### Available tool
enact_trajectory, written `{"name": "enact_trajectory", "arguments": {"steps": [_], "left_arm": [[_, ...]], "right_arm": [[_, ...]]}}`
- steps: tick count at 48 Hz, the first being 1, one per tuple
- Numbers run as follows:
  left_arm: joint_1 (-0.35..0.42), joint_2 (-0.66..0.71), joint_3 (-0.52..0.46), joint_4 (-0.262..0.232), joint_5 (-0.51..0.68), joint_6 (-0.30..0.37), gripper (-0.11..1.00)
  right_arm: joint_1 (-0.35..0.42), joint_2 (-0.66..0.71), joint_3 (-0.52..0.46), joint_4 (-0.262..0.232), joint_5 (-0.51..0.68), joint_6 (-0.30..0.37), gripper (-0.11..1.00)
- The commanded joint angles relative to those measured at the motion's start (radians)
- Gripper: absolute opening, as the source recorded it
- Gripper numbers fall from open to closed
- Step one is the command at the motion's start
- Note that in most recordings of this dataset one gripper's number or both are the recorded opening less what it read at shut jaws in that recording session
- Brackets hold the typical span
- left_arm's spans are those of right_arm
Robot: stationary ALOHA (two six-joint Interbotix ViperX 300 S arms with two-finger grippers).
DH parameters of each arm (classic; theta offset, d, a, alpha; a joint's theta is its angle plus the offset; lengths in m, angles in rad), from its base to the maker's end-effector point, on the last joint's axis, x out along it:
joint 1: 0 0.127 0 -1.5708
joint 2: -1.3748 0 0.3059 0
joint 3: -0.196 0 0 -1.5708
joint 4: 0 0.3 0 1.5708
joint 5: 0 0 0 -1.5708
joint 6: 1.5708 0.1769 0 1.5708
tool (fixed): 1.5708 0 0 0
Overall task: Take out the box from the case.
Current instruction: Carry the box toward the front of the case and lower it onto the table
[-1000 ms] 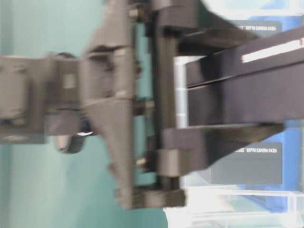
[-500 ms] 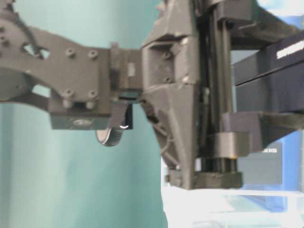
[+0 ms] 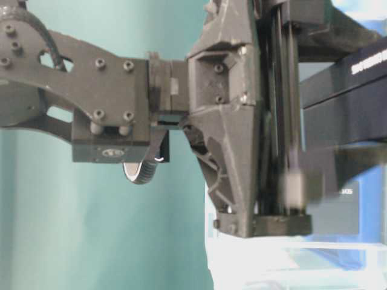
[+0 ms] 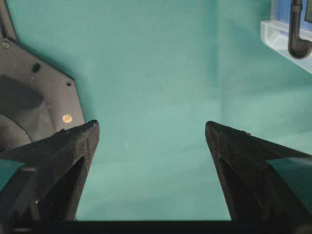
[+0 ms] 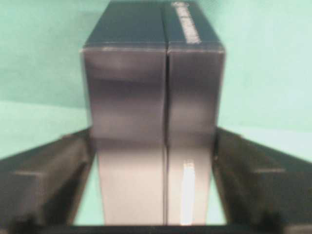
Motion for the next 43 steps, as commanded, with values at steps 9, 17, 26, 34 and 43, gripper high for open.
{"name": "enact_trajectory", "arguments": {"steps": [9, 17, 26, 34, 43], "left_arm": [[0.000, -0.006, -0.011, 0.003, -0.003, 0.003, 0.90], [0.000, -0.011, -0.009, 0.003, -0.003, 0.003, 0.90], [0.000, -0.015, -0.006, 0.003, -0.003, 0.005, 0.90], [0.000, -0.018, -0.005, 0.003, -0.003, 0.005, 0.90], [0.000, -0.018, -0.005, 0.002, -0.003, 0.003, 0.90]], "right_arm": [[0.002, -0.048, -0.017, -0.005, -0.002, 0.002, 0.94], [0.000, -0.049, -0.026, -0.005, 0.003, 0.005, 0.94], [0.000, -0.060, -0.058, -0.005, 0.032, 0.005, 0.94], [-0.005, -0.089, -0.103, -0.005, 0.110, 0.005, 0.93], [-0.012, -0.141, -0.141, -0.008, 0.166, -0.006, 0.93]]}}
